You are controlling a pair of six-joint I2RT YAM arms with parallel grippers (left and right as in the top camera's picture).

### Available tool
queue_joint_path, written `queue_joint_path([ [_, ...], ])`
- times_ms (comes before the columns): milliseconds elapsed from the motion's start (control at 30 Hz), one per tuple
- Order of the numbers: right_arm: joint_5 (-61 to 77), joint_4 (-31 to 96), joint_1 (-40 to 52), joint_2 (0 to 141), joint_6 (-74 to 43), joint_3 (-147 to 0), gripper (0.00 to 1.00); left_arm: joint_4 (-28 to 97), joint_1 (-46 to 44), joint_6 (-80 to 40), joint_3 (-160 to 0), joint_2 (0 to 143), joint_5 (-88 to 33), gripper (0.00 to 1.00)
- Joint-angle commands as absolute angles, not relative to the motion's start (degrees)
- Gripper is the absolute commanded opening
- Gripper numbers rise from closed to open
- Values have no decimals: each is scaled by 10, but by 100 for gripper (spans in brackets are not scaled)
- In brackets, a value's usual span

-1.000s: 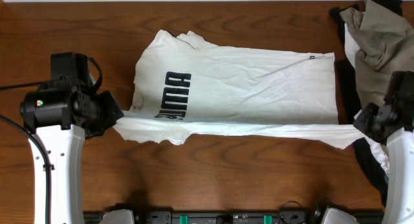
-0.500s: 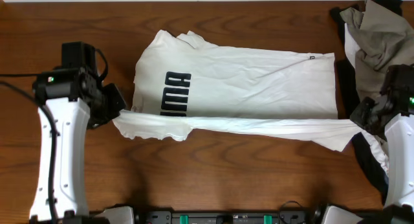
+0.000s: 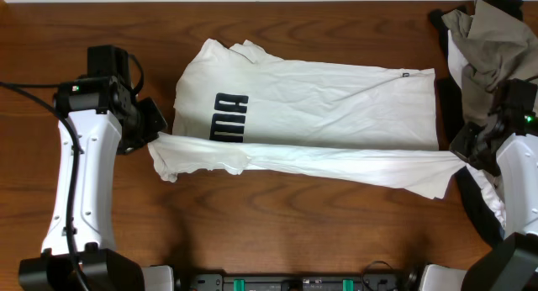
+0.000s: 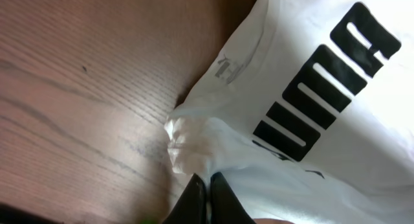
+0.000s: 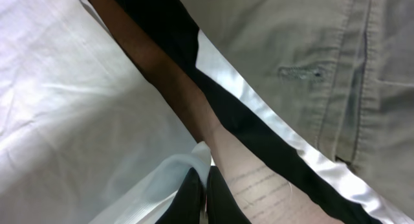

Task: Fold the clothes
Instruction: 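Lift the near hem with both grippers and fold it toward the far edge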

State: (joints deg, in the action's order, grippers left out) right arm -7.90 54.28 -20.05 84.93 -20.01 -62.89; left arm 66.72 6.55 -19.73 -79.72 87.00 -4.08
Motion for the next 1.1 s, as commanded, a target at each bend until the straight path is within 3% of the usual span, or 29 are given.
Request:
queue_joint_path([
  [0,-83,535,-205,859,-205,-637,1,662,69,-206,-797,874,-25,6],
  [1067,-70,494,-152,920,-205,-636,1,635,69,-211,-797,975,-25,6],
])
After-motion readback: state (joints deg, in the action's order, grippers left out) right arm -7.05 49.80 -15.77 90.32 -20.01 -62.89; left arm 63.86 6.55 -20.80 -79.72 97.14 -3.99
